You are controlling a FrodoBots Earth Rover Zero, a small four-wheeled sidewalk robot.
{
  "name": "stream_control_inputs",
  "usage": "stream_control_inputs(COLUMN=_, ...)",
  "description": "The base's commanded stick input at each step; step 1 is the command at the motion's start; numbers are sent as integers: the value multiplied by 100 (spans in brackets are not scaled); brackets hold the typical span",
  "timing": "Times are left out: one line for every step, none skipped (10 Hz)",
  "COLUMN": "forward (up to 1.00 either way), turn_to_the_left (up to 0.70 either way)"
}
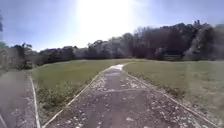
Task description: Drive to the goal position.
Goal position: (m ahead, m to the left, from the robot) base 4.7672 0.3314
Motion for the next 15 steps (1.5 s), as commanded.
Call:
stream_control_inputs(forward=85, turn_to_the_left=0)
stream_control_inputs(forward=85, turn_to_the_left=0)
stream_control_inputs(forward=85, turn_to_the_left=0)
stream_control_inputs(forward=85, turn_to_the_left=0)
stream_control_inputs(forward=85, turn_to_the_left=0)
stream_control_inputs(forward=85, turn_to_the_left=0)
stream_control_inputs(forward=85, turn_to_the_left=0)
stream_control_inputs(forward=85, turn_to_the_left=0)
stream_control_inputs(forward=85, turn_to_the_left=0)
stream_control_inputs(forward=85, turn_to_the_left=0)
stream_control_inputs(forward=85, turn_to_the_left=0)
stream_control_inputs(forward=85, turn_to_the_left=0)
stream_control_inputs(forward=85, turn_to_the_left=0)
stream_control_inputs(forward=85, turn_to_the_left=0)
stream_control_inputs(forward=85, turn_to_the_left=0)
